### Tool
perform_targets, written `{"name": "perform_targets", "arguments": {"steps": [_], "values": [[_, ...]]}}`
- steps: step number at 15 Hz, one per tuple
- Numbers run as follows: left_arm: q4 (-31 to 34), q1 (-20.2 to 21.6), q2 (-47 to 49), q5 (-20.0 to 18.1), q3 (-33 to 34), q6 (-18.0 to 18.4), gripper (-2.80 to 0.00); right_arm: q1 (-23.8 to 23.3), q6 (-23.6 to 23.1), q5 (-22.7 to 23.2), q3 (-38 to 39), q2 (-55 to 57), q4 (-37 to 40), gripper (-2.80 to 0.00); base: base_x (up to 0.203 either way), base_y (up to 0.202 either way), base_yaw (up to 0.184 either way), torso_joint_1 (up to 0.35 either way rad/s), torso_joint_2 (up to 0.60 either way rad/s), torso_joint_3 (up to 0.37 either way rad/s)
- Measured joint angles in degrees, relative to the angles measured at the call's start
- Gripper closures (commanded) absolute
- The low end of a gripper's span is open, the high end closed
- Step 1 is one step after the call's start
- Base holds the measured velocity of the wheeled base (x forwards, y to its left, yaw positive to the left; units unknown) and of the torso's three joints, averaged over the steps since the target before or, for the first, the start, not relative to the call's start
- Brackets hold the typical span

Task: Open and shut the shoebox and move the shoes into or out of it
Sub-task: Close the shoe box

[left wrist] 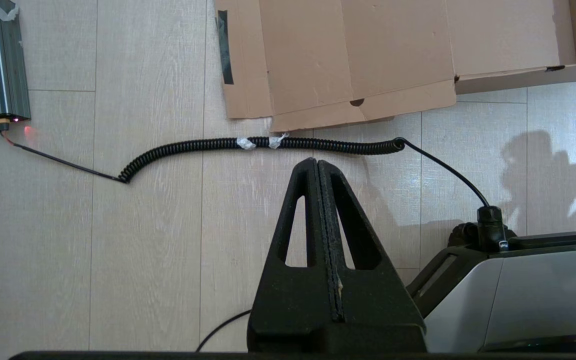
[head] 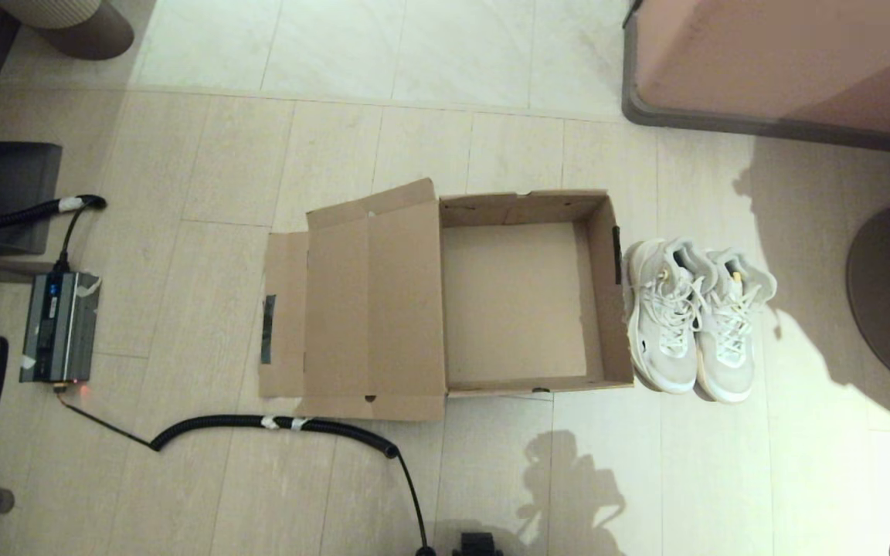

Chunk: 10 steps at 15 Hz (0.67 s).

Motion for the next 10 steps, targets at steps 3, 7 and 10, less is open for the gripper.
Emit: {"name": "perform_targets", "arguments": {"steps": [3,7,10], "values": [[0.0,0.0,0.0,0.0,0.0,0.0,0.0,-0.8,3.3,-1.0,0.0,-4.8,-1.1,0.0,0.0,0.0,0.0,0.0,0.0,0.0],[0.0,0.0,0.0,0.0,0.0,0.0,0.0,-0.9,5.2,-1.1,0.0,-6.5,-1.3,0.0,0.0,0.0,0.0,0.0,0.0,0.0],[0.0,0.0,0.0,-0.1,0.0,0.3,0.0,-0.9,5.8,-1.1,0.0,-6.7,-1.4,0.0,0.0,0.0,0.0,0.0,0.0,0.0]]}}
